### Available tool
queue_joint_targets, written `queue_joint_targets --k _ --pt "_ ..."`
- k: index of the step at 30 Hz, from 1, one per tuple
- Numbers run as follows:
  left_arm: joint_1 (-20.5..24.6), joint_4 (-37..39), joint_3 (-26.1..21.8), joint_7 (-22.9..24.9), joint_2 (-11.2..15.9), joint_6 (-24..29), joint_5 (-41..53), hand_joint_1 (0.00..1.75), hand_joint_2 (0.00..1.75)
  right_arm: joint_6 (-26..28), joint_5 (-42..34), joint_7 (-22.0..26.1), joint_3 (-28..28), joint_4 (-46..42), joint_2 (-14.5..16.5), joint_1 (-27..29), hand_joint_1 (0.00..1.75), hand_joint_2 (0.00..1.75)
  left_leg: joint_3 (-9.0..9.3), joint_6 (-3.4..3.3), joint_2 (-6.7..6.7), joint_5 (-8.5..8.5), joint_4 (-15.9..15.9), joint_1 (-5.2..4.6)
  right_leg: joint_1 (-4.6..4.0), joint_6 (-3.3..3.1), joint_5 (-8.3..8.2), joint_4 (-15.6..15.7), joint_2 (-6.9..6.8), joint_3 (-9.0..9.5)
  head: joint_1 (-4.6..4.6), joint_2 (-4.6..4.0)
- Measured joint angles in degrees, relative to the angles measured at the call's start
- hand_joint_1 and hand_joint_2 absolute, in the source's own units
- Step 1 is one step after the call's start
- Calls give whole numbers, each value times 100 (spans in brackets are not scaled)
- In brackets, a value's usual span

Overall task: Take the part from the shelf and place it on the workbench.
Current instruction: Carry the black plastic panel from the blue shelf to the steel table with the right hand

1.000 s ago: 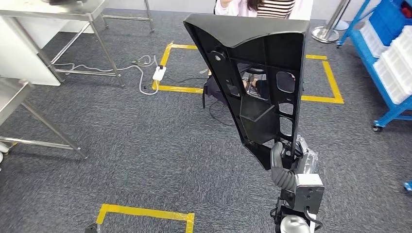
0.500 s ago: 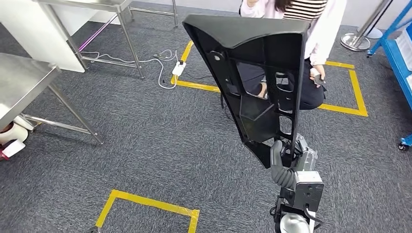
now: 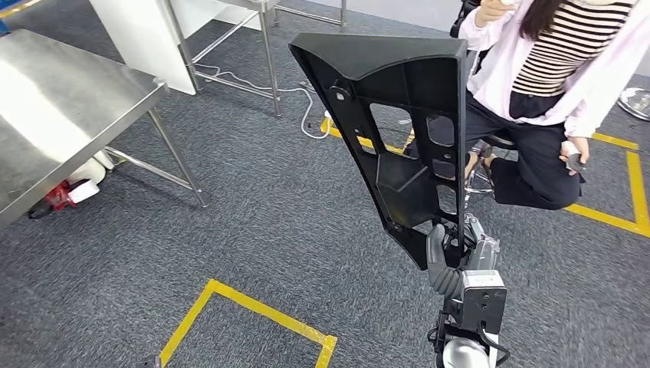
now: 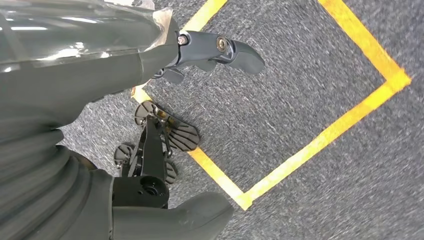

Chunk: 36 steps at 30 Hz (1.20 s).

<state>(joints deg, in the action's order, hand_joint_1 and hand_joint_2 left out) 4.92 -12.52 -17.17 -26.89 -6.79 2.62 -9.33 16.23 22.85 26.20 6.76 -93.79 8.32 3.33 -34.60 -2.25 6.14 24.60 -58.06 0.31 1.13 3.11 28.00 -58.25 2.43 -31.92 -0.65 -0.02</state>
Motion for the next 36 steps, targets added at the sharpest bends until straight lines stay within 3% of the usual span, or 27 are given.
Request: queue_joint_targets --k 1,3,5,7,9,10,11,12,14,16,18,20,22,24,25,26,27,28,30,32,34,36 --pt "-5 1 -11 2 1 -2 11 0 175 7 -19 -15 1 3 -1 4 175 175 -19 32 40 -3 -5 -7 -11 -42 -27 94 30 37 -6 0" --pt "-19 3 -37 7 4 -3 32 0 175 17 -45 -38 11 7 -2 11 175 175 -51 92 79 -18 0 -2 -22 -123 -58 97 -44 43 -15 0" --pt "-24 5 -54 9 8 -2 47 0 175 20 -54 -46 28 7 1 14 175 175 -120 146 -126 84 -138 -3 8 -209 -82 123 -128 62 -28 0" --pt "-13 4 -57 10 10 -1 57 0 175 20 -56 -48 38 7 3 32 175 175 -378 190 -443 413 -701 -2 4 -288 -81 139 -236 82 -47 0" --pt "-8 5 -57 11 8 0 75 0 175 18 -56 -49 39 7 2 63 175 175 -752 227 -558 733 -1460 22 -23 -321 -63 138 -366 88 -56 0" --pt "-10 6 -58 12 7 0 83 0 175 16 -56 -50 39 7 1 75 175 175 -853 239 -574 761 -1647 34 -30 -327 -57 138 -430 91 -56 0" --pt "-12 7 -58 13 5 0 90 0 175 14 -56 -51 39 7 1 81 175 175 -836 246 -592 679 -1604 44 -34 -330 -51 137 -488 96 -58 0" --pt "-13 6 -60 13 6 0 95 0 175 9 -56 -53 40 7 1 84 175 175 -695 246 -629 511 -1329 50 -36 -328 -43 137 -538 106 -57 0" --pt "-8 5 -61 14 7 0 102 0 175 -11 -53 -58 41 6 1 84 175 175 -256 225 -807 177 -523 43 -62 -300 -16 132 -622 130 -59 0" --pt "1 4 -62 14 8 0 107 0 175 -36 -48 -63 42 5 0 82 175 175 -30 173 -903 69 -93 10 -102 -251 14 128 -691 146 -43 0" --pt "3 4 -63 15 8 0 109 0 175 -50 -45 -67 44 3 0 79 175 175 -33 102 -808 75 -55 -28 -122 -192 29 141 -773 164 -27 0" --pt "2 4 -63 16 3 1 109 0 175 -57 -42 -71 47 -10 0 79 175 175 0 15 -709 37 1 -21 -107 -140 116 22 -670 123 -26 0" --pt "12 4 -66 16 -3 -1 111 0 175 -61 -34 -75 49 -22 -6 83 175 175 27 -55 -612 -2 45 7 -76 -147 398 -542 -411 -138 -10 0" --pt "17 4 -68 17 -6 -4 127 0 175 -62 -14 -80 47 -24 -18 99 175 175 18 -76 -492 -9 46 9 -62 -155 711 -1362 -286 -548 3 0" --pt "14 4 -69 19 -9 -6 138 0 175 -63 -5 -84 45 -24 -24 109 175 175 17 -76 -427 -9 45 8 -58 -130 769 -1609 -271 -688 4 0" --pt "11 4 -73 21 -11 -7 149 0 175 -63 6 -85 44 -24 -28 114 175 175 19 -76 -359 -10 42 9 -56 -89 727 -1633 -262 -719 5 0" --pt "9 4 -81 23 -14 -9 156 0 175 -63 14 -86 44 -24 -30 115 175 175 26 -73 -290 -10 40 12 -49 -39 589 -1402 -250 -626 5 0" --pt "9 4 -92 25 -18 -11 158 0 175 -63 22 -86 43 -24 -32 114 175 175 35 -65 -223 -8 36 15 -32 10 394 -981 -203 -437 7 0" --pt "10 4 -114 28 -22 -15 165 0 175 -63 34 -86 43 -24 -34 112 175 175 30 -18 -101 3 11 2 -1 33 66 -179 -40 -84 17 0" --pt "3 5 -131 31 -24 -15 177 0 175 -63 41 -86 42 -24 -36 112 175 175 -7 51 -22 0 -3 -14 -11 -50 -41 83 29 18 22 0" --pt "-16 7 -150 33 -20 -15 185 0 175 -63 45 -86 44 -24 -34 109 175 175 -43 115 0 -8 -4 4 -8 -152 -77 90 -56 22 17 0" --pt "-23 7 -171 33 -14 -14 194 0 175 -63 47 -86 49 -26 -23 103 175 175 -141 170 -214 143 -208 16 14 -253 -104 111 -148 33 -4 0"
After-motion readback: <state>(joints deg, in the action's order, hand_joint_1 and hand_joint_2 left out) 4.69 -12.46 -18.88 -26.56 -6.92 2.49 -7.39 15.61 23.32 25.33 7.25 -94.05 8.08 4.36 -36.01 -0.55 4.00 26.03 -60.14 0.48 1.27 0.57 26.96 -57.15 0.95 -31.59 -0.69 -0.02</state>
